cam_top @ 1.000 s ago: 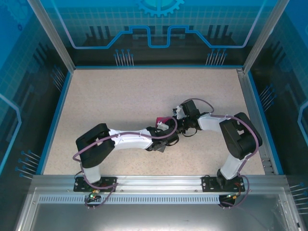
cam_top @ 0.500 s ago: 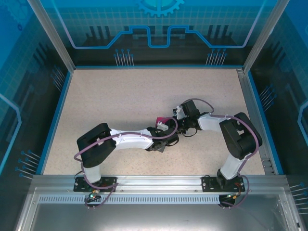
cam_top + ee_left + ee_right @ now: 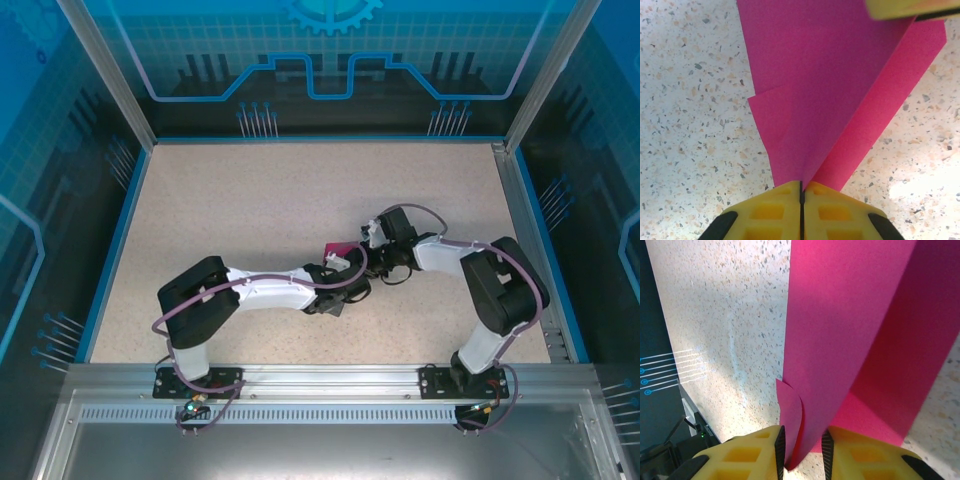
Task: Fold a paper plane with a square sheet of paper (pick it up from the middle)
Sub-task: Fourth fold the wing at the center of the table.
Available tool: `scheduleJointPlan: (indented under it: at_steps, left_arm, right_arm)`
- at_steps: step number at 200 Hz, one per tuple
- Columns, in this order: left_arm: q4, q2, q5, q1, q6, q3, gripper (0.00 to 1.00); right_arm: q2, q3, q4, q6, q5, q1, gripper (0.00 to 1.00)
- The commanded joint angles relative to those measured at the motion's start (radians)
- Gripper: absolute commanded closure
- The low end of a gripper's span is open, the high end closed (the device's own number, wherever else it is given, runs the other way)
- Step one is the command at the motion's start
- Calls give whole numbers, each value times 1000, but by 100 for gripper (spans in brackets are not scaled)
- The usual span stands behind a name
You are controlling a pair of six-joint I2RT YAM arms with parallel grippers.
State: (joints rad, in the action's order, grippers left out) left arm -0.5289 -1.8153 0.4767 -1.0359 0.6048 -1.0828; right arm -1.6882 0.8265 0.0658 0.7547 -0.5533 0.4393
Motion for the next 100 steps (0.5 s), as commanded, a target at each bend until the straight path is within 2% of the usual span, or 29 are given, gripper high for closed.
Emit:
scheduleJointPlan:
  at_steps: [1, 54, 100]
  left_arm:
    - [70, 68, -82, 34, 27, 60, 91]
    - [304, 215, -360, 160, 10, 232, 92]
    - [489, 272, -593, 298, 38, 366, 92]
  right_arm:
    - [78, -8, 47, -30, 20, -34, 69]
    - [152, -30, 90, -80, 11, -80, 65]
    - [126, -38, 16, -64, -43, -31, 64]
